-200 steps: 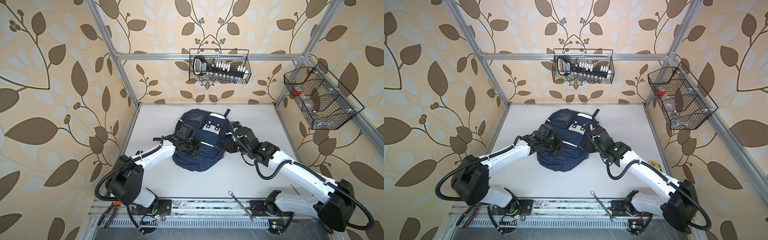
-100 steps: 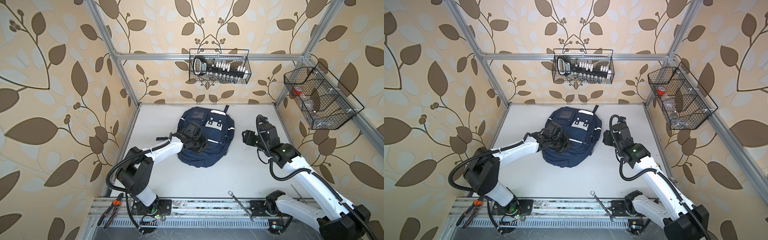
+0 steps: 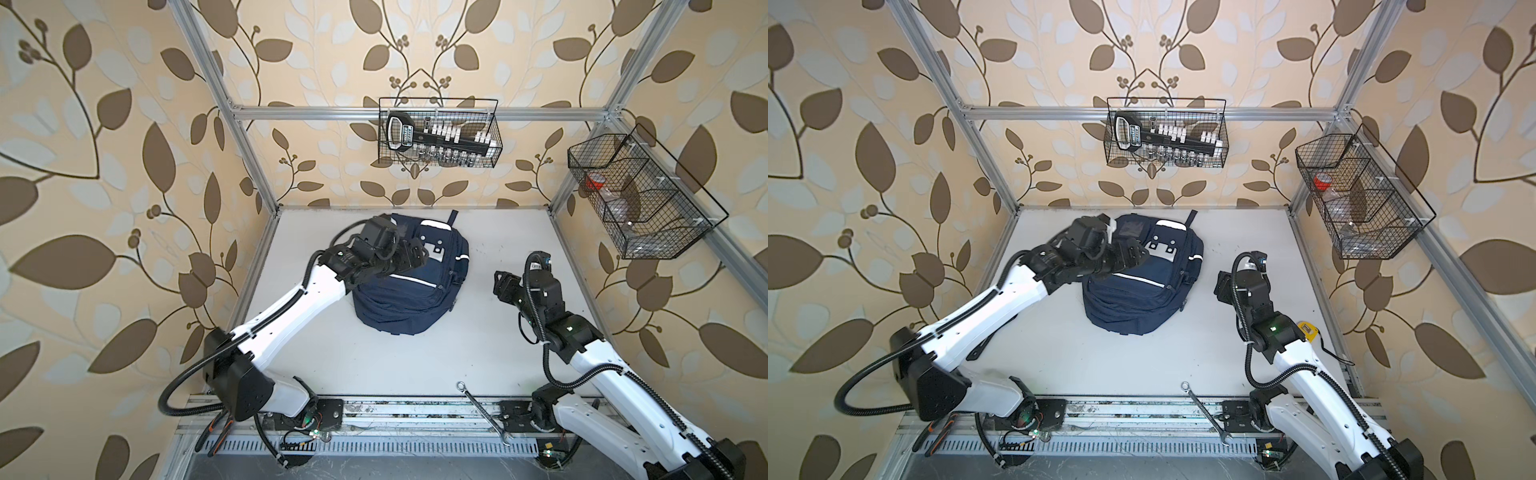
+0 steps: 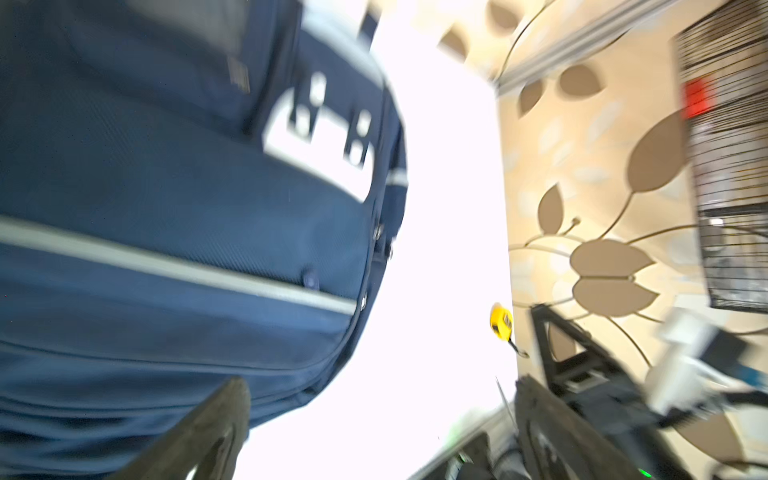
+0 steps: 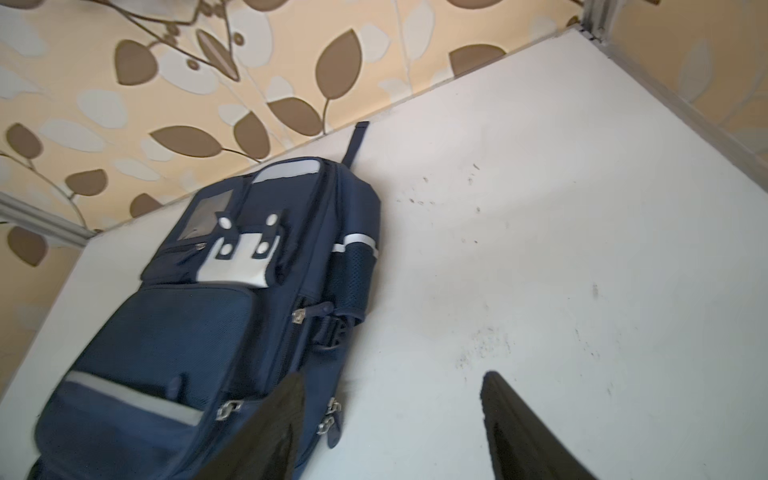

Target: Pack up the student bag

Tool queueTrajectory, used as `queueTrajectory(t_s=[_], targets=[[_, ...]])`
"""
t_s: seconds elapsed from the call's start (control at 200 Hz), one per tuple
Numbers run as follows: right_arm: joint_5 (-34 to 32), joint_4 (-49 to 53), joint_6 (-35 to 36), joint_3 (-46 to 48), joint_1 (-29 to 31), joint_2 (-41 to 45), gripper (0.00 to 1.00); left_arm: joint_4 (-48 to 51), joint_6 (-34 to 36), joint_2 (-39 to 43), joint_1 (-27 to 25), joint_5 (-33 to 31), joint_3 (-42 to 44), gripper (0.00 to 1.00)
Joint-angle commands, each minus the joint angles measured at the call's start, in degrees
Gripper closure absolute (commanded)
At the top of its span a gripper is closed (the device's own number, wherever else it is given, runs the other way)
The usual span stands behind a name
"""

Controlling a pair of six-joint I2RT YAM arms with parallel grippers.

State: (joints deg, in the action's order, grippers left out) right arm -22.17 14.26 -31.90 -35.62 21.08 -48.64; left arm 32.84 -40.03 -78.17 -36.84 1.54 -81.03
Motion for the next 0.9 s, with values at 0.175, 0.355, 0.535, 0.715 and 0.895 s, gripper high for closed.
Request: queueTrajectory(t_s=[0.175, 0.355, 0.535, 0.715, 0.895], targets=[[-13.8, -15.0, 8.5, 6.5, -8.1, -4.0, 0.22, -14.8, 30.4, 12.0, 5.6, -44.5, 22.8, 0.01], [-22.5, -21.2, 5.8, 12.7, -16.9, -7.9, 0.22, -27.5, 26.9, 7.7, 21.6, -44.2, 37.1, 0.01], [-25.3, -38.0, 11.8, 20.1, -17.4, -13.3, 0.21, -45.3, 28.2, -0.8, 29.6, -37.4, 49.0, 0.01], [-9.7, -61.3, 22.5, 25.0, -17.7, -18.7, 0.01, -60.1, 36.1, -1.8, 30.6, -23.8, 53.1, 0.01], [12.3, -76.4, 25.8, 24.8, -22.3, -28.7, 0.0, -80.2, 39.0, -8.8, 31.5, -18.3, 60.4, 0.01]])
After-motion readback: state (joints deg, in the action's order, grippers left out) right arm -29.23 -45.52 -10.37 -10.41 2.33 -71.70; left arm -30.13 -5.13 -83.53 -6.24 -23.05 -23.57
